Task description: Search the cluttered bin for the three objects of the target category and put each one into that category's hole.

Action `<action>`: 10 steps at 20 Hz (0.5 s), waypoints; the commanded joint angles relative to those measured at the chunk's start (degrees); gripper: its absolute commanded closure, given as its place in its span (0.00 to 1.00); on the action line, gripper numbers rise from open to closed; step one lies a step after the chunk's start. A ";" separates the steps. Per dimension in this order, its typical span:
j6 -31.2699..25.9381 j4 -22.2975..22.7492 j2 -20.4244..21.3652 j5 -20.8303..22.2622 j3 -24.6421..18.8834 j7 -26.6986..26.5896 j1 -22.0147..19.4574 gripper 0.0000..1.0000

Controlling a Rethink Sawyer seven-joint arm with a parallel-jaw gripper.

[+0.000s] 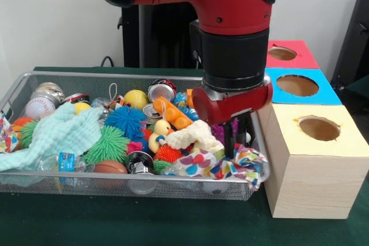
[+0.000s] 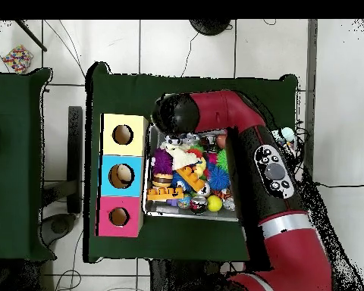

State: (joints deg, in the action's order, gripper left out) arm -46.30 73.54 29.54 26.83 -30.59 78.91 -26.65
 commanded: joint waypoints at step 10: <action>-6.51 13.11 -1.50 -7.81 -7.27 -3.59 -3.95 1.00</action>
State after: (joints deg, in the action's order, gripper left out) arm -45.85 80.60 29.27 21.78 -34.43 78.91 -30.00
